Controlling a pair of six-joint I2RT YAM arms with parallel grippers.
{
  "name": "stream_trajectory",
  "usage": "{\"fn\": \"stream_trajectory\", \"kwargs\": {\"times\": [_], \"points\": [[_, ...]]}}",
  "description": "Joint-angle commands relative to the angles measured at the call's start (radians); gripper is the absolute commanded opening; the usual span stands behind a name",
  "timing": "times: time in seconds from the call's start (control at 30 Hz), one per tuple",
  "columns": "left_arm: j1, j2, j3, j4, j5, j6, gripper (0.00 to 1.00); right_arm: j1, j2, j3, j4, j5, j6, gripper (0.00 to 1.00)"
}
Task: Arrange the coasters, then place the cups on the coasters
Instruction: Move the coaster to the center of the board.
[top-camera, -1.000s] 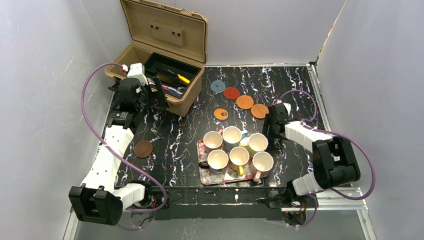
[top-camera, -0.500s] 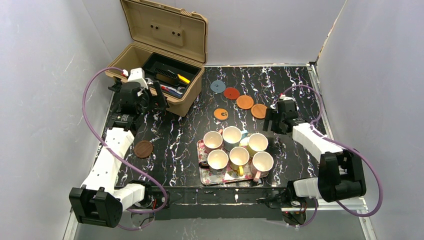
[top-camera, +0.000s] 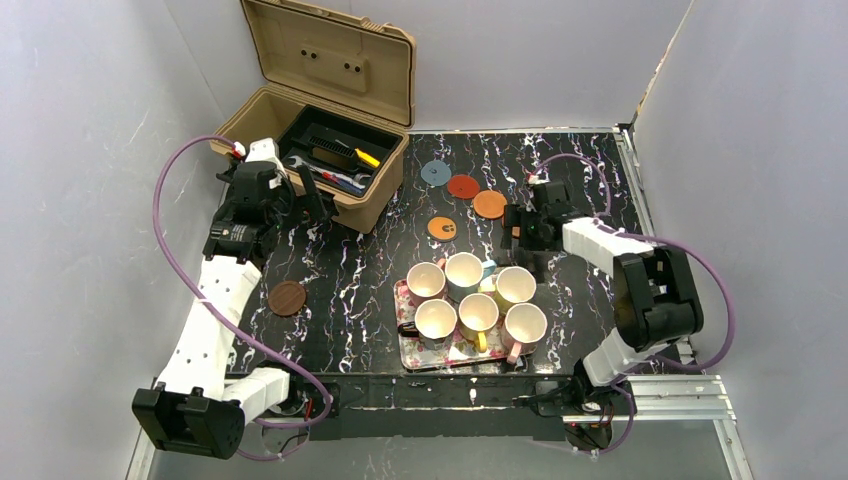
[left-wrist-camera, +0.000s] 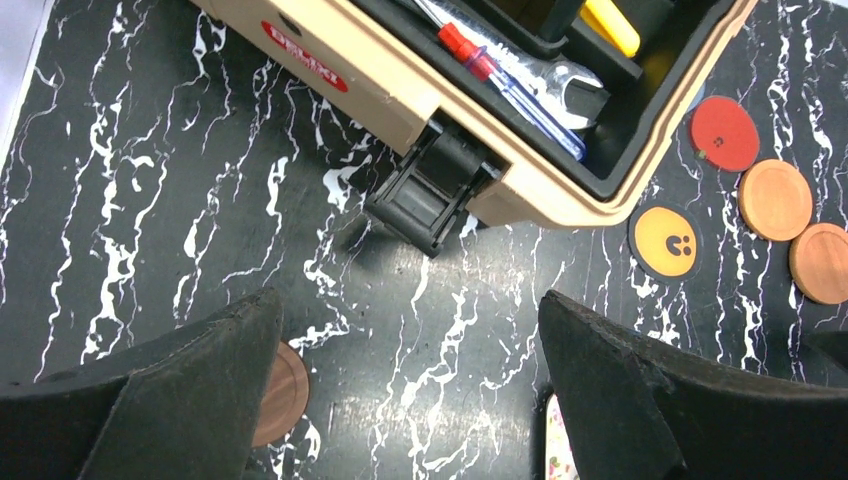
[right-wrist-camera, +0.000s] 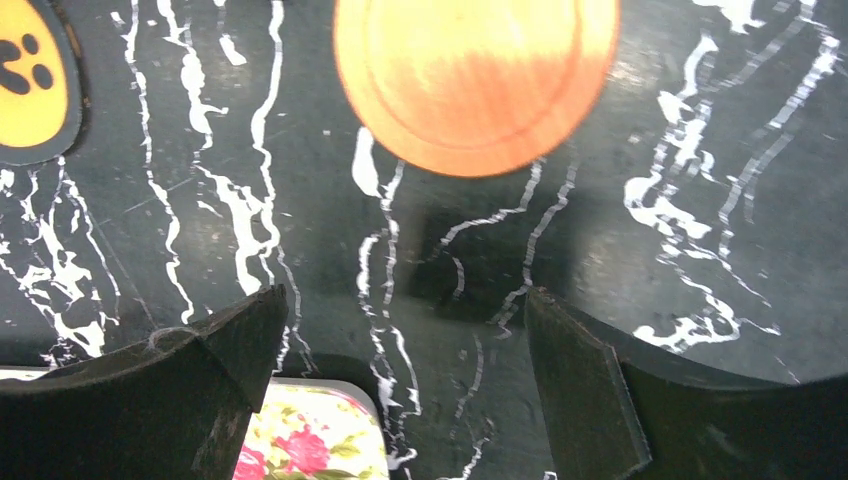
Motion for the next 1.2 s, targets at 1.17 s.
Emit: {"fn": "stream_trajectory", "kwargs": {"times": [1.17], "points": [[0.004,-0.058,0.057,-0.208,-0.007,0.013,0.98,-0.013,-0.054,0.013,-0.107,0.228,0.003,0.71]]}}
